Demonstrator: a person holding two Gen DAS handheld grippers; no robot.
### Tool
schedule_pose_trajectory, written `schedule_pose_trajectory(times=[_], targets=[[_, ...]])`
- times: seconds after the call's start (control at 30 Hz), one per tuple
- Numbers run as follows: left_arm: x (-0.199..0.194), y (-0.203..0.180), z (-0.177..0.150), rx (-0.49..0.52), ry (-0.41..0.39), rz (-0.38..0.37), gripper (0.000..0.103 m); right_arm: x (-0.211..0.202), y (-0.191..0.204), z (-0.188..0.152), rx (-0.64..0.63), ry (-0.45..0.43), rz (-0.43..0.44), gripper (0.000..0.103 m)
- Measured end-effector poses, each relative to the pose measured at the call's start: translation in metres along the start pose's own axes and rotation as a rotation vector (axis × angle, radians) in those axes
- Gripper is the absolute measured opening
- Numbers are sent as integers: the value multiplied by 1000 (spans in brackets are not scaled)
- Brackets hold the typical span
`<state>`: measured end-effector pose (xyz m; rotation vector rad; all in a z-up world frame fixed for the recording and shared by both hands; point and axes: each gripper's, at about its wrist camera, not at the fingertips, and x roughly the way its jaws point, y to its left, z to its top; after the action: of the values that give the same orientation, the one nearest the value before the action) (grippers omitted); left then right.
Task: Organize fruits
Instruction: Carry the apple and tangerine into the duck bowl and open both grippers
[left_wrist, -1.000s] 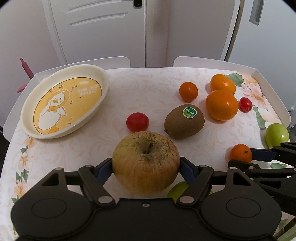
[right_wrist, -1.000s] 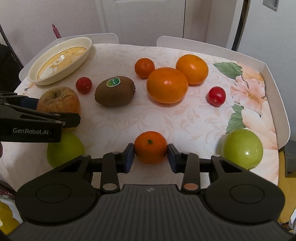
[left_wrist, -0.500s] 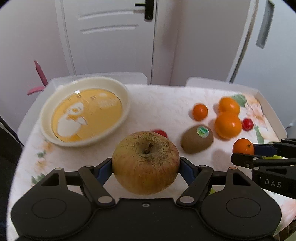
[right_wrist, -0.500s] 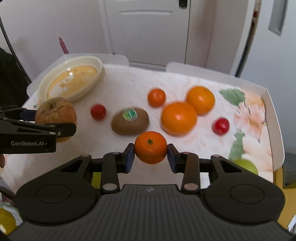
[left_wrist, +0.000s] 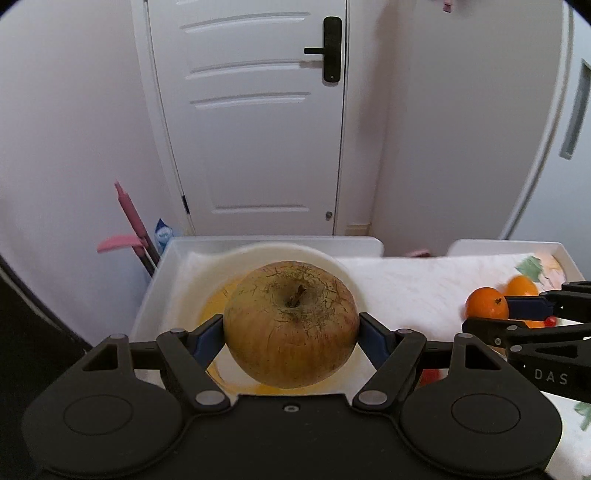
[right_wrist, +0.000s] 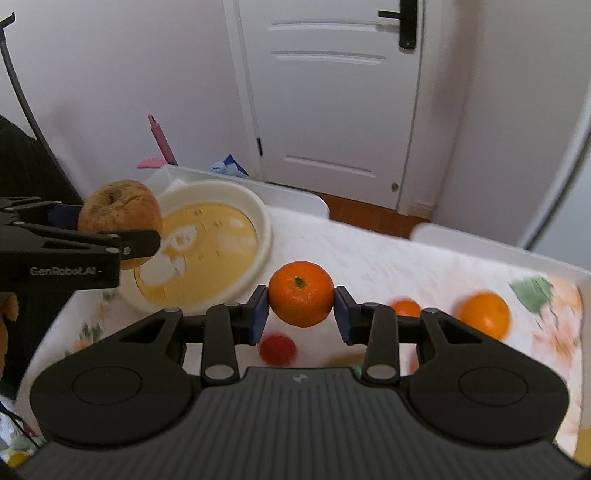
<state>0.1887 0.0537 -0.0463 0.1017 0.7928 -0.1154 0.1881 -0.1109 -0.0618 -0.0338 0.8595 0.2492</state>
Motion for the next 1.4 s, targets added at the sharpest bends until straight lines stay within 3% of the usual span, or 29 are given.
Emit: schedule_pose_trajectory(times=[0.27, 0.7, 0.9, 0.97, 1.0, 1.4], targets=[[55, 25, 22, 54, 13, -22, 79, 47, 18, 34, 16, 10, 3, 53], [127, 32, 21, 156, 81, -61, 79, 85, 15, 40, 49, 59, -40, 53], [128, 36, 26, 153, 106, -72, 81, 85, 14, 43, 46, 62, -37, 53], [121, 40, 29, 142, 97, -70, 97, 85, 13, 44, 36, 64, -33, 53], [119, 43, 30, 131, 89, -73, 99, 85, 12, 45, 29, 65, -30, 53], [78, 63, 24, 74, 70, -13, 100, 108, 49, 44, -182, 78, 72, 53]])
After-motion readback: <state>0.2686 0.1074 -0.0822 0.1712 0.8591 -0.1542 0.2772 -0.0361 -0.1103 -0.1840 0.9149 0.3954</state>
